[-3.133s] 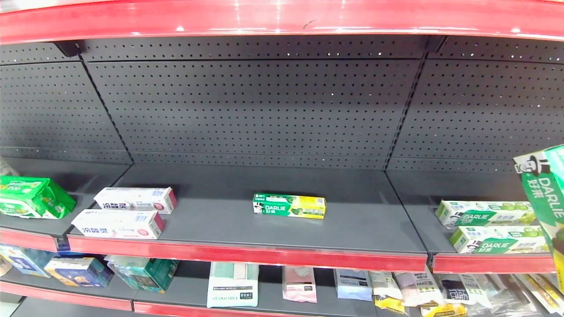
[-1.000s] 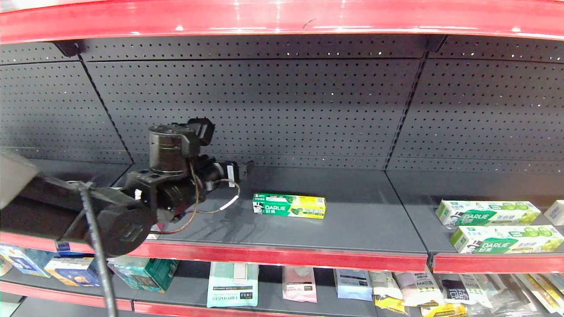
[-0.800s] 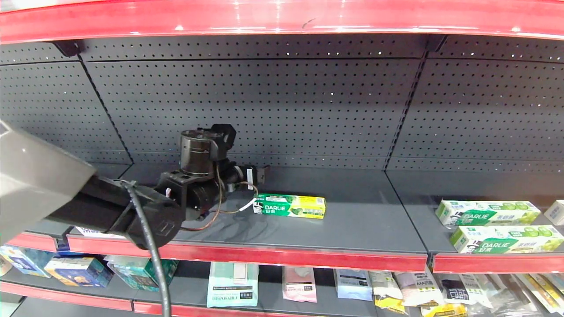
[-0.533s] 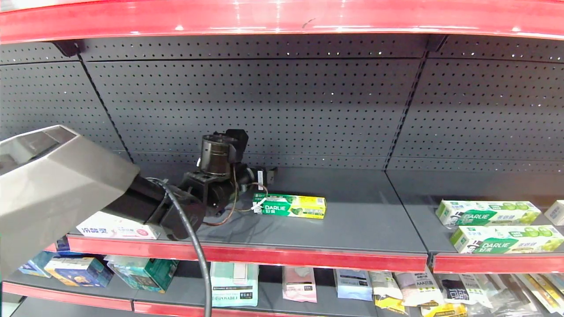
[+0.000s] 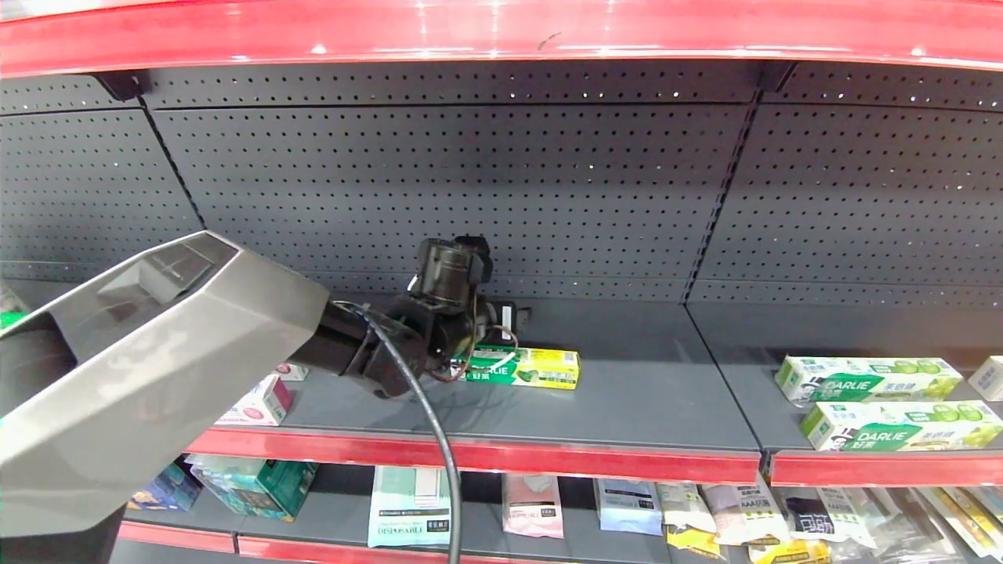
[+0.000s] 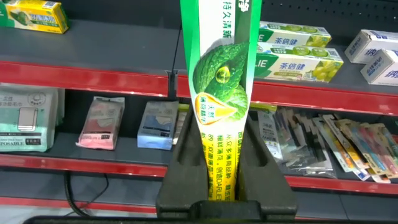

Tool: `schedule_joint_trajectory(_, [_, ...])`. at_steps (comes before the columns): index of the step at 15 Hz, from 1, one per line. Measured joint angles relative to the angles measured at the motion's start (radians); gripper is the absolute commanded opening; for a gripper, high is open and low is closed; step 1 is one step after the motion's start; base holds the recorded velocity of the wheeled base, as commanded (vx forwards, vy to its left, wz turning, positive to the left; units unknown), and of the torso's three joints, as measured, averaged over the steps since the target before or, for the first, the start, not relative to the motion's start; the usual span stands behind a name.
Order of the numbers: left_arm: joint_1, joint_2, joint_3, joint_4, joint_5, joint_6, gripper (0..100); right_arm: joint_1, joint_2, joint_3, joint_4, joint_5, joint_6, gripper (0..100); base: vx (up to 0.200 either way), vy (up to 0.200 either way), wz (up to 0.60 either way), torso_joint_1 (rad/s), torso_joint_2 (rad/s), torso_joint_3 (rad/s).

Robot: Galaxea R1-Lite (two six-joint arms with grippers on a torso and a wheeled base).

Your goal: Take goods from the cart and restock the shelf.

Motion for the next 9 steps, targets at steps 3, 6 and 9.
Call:
schedule_joint_trajectory(3, [-0.026, 0.058, -0.111, 0.067, 0.039, -0.004, 100, 0.0, 0.0, 0.0, 0.0, 0.0, -0.008, 0, 0.0, 0.0, 0.0, 0.0, 0.0, 0.0])
schedule_joint_trajectory(6, [-0.044, 0.103, -0.208, 0.19, 0.074, -0.02, 100, 0.0, 0.001, 0.0, 0.0, 0.0, -0.012, 0, 0.0, 0.0, 0.0, 0.0, 0.0, 0.0])
schedule_joint_trajectory(9, [-0.048, 0.135, -0.263, 0.239, 0.129, -0.028, 100, 0.0, 0.001, 0.0, -0.003, 0.0, -0.02, 0, 0.0, 0.0, 0.0, 0.0, 0.0, 0.0])
